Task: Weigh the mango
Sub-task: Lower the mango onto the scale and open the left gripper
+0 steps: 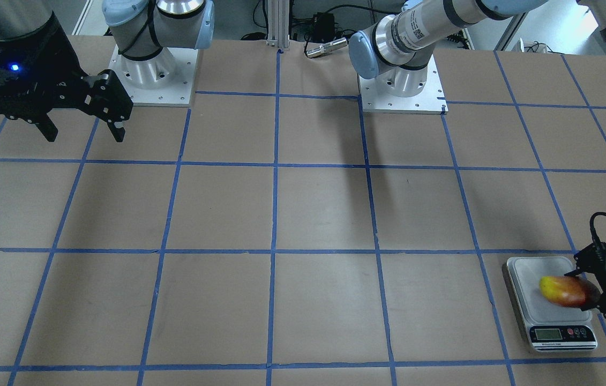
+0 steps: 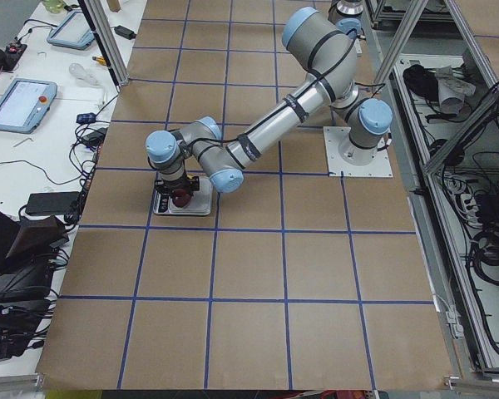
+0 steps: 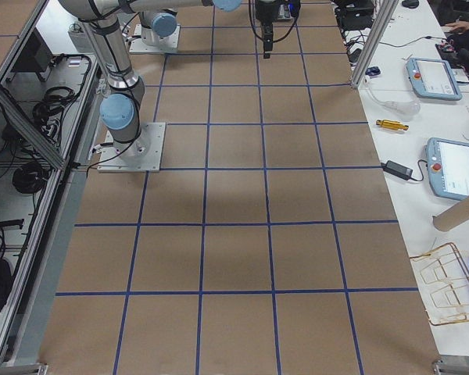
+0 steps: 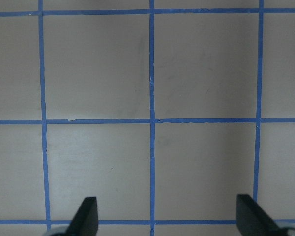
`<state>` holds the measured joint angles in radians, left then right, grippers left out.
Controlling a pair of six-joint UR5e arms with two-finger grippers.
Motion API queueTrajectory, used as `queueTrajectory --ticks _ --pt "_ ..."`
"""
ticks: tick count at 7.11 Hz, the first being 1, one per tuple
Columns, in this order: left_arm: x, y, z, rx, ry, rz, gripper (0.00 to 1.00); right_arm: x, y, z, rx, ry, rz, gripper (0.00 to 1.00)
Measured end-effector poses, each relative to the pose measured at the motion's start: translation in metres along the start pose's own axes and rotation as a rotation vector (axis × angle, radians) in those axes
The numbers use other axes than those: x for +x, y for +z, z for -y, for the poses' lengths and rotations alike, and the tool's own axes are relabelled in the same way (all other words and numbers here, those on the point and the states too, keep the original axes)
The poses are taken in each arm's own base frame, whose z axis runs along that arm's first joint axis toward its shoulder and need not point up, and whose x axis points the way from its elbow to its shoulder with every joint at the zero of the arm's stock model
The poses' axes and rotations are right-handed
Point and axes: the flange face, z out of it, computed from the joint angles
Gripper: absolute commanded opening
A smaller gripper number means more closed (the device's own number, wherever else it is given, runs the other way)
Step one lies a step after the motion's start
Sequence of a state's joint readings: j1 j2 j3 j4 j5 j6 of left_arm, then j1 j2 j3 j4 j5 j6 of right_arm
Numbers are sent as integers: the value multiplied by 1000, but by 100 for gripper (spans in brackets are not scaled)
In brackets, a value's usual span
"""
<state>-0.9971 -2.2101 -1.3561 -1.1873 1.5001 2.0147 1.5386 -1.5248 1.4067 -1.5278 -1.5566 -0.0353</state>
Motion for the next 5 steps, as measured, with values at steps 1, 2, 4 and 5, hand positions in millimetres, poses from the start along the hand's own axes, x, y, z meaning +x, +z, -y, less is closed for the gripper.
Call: queueTrajectory --ticks 1,2,4,5 --pt "0 2 0 1 -6 -1 100 0 0 0 0 0 0 100" --pt "0 -1 0 0 -12 1 100 0 0 0 0 0 1 100" --pt "4 -33 19 -20 -53 17 100 0 0 0 0 1 1 100" --pt "14 -63 35 -26 -77 10 100 0 0 0 0 1 1 100"
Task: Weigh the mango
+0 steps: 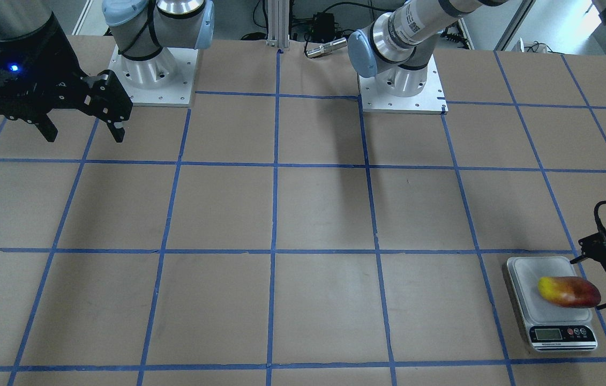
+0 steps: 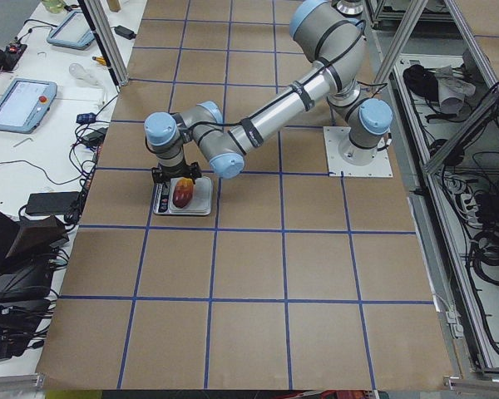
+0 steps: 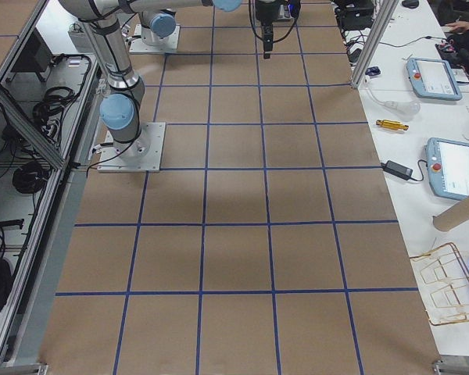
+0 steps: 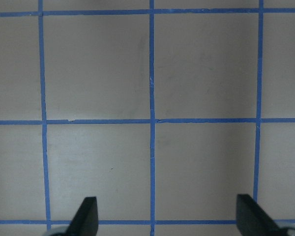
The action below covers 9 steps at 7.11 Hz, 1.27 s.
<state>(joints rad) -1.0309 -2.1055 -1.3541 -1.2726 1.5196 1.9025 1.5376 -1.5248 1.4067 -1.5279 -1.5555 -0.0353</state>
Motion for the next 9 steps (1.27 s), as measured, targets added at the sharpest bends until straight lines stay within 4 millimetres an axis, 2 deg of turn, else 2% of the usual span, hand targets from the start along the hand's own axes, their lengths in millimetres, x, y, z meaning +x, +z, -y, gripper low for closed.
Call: queueTrajectory --ticks 1,2,4,5,6,7,9 --pt "16 -35 12 -1 -48 -9 100 0 0 0 0 0 0 100" --pt "40 -79 24 0 -133 -17 100 0 0 0 0 -1 -1 100" --pt "100 -159 51 7 -344 -39 100 0 0 0 0 -1 0 100" --pt "131 -187 66 10 -480 -54 100 -1 0 0 1 -1 0 100" --pt "157 -205 84 5 -618 -58 100 -1 0 0 1 -1 0 100" --pt "179 -212 108 -1 -735 -59 100 0 -1 0 1 -1 -1 100" --pt "209 -214 168 -12 -916 -62 100 0 0 0 1 -1 0 100"
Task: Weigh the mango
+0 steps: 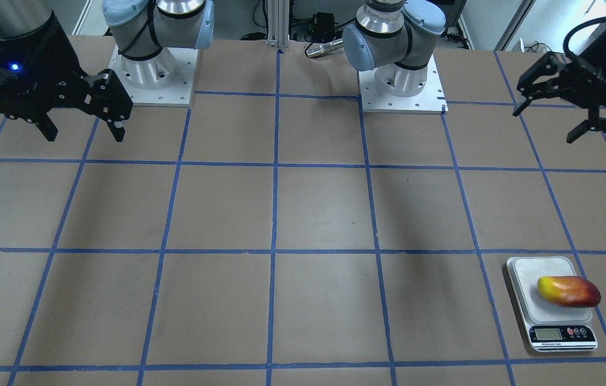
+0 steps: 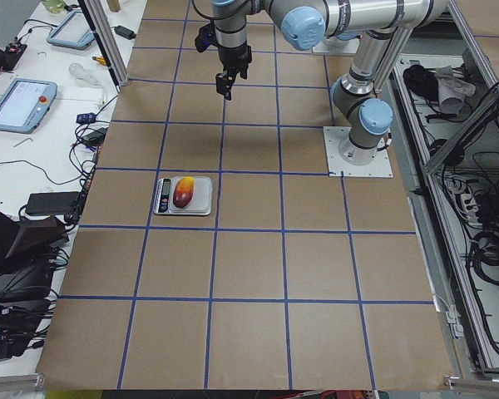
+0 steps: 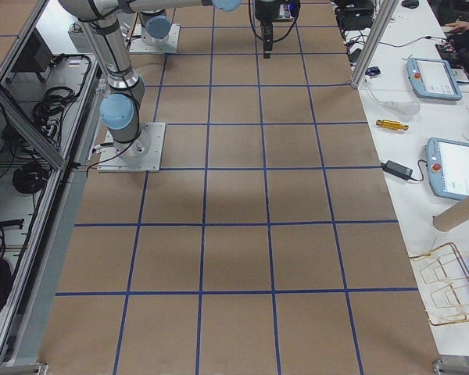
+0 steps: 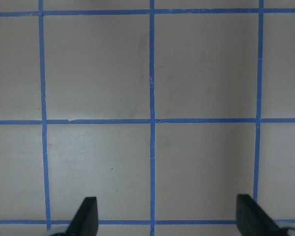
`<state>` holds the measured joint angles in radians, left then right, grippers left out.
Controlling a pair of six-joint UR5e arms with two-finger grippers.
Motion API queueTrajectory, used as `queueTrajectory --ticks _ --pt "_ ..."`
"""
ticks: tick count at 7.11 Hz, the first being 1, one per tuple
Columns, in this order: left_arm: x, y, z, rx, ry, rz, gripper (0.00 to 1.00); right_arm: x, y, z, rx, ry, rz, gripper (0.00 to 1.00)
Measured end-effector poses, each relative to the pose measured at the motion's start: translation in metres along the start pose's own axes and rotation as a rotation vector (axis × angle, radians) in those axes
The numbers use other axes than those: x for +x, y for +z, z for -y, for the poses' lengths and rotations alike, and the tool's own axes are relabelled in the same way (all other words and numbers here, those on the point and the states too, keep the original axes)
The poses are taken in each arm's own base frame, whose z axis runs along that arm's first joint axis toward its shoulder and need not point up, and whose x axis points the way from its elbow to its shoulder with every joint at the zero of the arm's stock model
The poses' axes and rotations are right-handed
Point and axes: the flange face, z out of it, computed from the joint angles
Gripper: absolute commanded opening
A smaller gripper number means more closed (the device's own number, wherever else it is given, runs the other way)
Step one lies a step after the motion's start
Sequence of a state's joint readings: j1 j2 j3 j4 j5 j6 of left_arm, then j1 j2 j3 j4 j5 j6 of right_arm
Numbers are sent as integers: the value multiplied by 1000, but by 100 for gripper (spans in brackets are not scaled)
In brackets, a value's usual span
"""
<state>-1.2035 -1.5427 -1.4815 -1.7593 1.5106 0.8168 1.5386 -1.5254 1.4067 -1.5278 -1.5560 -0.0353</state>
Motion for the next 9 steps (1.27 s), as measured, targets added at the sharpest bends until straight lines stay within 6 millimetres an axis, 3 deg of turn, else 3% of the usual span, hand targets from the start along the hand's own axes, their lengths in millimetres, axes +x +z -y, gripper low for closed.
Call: queueTrajectory --ticks 3,5,6,9 --pt "94 18 48 -21 -310 10 100 0 0 0 -1 0 0 100" --pt "135 29 79 26 -421 35 100 0 0 0 -1 0 0 100" --pt "144 31 90 53 -442 54 100 0 0 0 -1 0 0 100" --pt "143 25 97 78 -451 107 100 0 0 0 -1 0 0 100"
